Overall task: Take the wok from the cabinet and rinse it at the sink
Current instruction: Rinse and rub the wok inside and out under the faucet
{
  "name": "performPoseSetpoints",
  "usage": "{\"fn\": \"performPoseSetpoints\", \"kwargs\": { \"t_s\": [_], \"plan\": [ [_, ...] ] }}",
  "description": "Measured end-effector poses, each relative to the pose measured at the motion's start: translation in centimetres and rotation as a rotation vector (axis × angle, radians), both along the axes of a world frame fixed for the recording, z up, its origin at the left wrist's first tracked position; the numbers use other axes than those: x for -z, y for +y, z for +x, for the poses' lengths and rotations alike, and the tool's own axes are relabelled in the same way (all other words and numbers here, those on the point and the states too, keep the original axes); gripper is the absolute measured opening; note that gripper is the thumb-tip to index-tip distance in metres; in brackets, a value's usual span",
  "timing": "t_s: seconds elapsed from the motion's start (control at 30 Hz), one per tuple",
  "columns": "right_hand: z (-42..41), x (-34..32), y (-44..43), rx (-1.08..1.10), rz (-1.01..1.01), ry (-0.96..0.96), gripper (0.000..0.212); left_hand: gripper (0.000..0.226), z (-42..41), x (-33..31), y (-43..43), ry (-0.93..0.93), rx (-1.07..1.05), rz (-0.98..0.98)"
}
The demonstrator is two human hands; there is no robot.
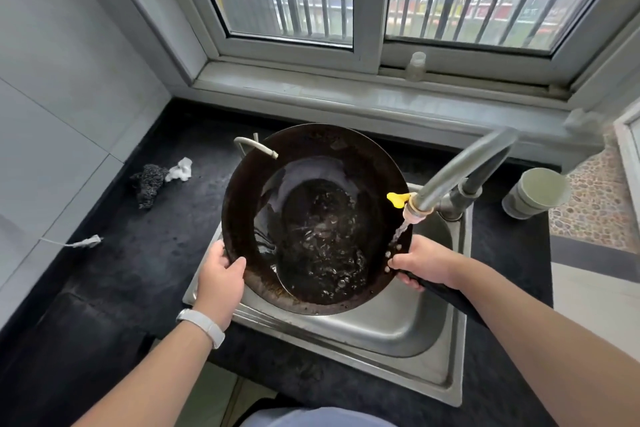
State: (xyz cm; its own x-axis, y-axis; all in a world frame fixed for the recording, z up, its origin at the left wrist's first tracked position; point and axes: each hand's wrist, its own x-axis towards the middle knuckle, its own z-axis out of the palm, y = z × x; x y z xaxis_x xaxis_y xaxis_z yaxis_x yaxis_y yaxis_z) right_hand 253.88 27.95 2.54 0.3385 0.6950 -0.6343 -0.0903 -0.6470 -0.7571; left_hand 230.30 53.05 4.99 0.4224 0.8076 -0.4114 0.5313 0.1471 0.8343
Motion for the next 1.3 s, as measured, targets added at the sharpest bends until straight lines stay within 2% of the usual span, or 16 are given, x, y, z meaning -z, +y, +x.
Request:
{"fn": "performPoseSetpoints", "kwargs": {
  "t_s": [0.1, 0.27, 0.63, 0.83, 1.3],
  "plan": [
    [0.7, -0.4, 0.0, -0.017, -0.002, -0.022, 0.017, 0.045, 0.3, 0.3, 0.0, -0.012, -0.030, -0.020],
    [1.4, -0.8, -0.1, -0.017, -0.020, -0.072, 0.016, 0.050, 0.8, 0.6, 0.1, -0.012, -0.029, -0.031],
    [1.8, -1.9, -0.8, -0.015, -0.025, -0.108, 0.016, 0.035, 2.1, 1.5, -0.6, -0.051, -0.077, -0.110],
    [1.8, -1.6, -0.4, -0.038, -0.067, -0.128, 0.010, 0.040, 1.6, 2.0, -0.4, 0.004, -0.074, -0.109],
    [2.0, -1.3, 0.1, 0.005, -0.161, -0.255, 0.032, 0.038, 2.7, 5.0, 0.0, 0.064, -0.096, -0.189]
  ]
}}
